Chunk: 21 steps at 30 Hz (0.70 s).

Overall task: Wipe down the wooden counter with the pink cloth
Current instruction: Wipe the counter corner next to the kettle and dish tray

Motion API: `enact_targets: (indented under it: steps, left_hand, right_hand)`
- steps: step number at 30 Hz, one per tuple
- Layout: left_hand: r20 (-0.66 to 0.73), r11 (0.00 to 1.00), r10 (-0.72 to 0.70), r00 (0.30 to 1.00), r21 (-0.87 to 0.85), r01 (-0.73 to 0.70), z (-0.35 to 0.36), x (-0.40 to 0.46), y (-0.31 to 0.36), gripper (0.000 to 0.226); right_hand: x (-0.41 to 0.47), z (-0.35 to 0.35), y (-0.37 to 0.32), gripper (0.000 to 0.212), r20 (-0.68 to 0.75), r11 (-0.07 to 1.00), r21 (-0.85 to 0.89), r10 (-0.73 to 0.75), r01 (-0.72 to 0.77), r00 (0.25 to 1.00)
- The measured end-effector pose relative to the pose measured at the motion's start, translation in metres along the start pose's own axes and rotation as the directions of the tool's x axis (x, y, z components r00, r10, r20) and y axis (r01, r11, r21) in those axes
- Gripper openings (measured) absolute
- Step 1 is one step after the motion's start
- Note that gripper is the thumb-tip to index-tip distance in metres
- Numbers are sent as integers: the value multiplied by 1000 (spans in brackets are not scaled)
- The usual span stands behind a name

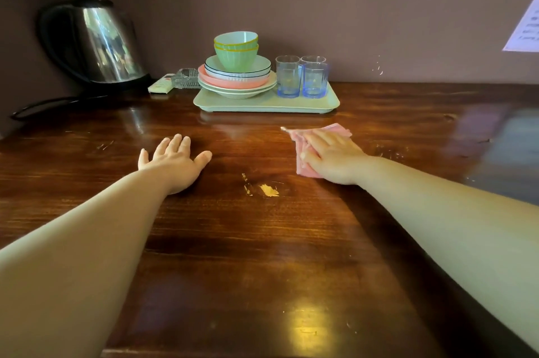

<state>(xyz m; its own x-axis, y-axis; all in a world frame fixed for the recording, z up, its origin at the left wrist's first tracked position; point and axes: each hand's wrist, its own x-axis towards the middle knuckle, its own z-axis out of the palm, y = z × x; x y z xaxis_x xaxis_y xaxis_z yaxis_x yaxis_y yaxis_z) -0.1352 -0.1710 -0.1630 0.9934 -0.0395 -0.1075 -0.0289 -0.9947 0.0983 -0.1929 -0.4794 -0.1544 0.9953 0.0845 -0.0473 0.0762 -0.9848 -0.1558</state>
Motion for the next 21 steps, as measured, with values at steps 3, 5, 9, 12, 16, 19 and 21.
enact_targets:
  steps: [3, 5, 9, 12, 16, 19, 21]
  left_hand:
    - [-13, 1000, 1, 1000, 9, -1, 2, 4, -2, 80]
    - [-18, 1000, -3, 1000, 17, 3, 2, 3, -2, 80]
    - [-8, 1000, -4, 1000, 20, 4, 0, 0, 1, 79]
    - [-17, 1000, -2, 1000, 23, 2, -1, 0, 1, 79]
    - [-21, 1000, -8, 1000, 19, 8, 2, 2, -2, 80]
    - [-29, 1000, -5, 1000, 19, 6, 3, 2, -1, 79]
    - [-35, 1000, -9, 999, 16, 9, 3, 3, -1, 80]
  right_hand:
    - [-18, 5, 10, 59, 68, 989, 30, -147, 146, 987]
    - [-11, 1, 9, 61, 81, 993, 34, -117, 115, 990]
    - [8, -1, -11, 57, 4, 1000, -8, 30, -30, 1000]
    - [-7, 10, -12, 59, 34, 987, 36, -156, 155, 987]
    - [-2, 4, -11, 64, 110, 986, 40, -165, 161, 980]
    - [13, 2, -28, 57, 31, 1000, -8, -10, 10, 999]
    - [10, 6, -35, 57, 16, 999, -13, -34, 35, 999]
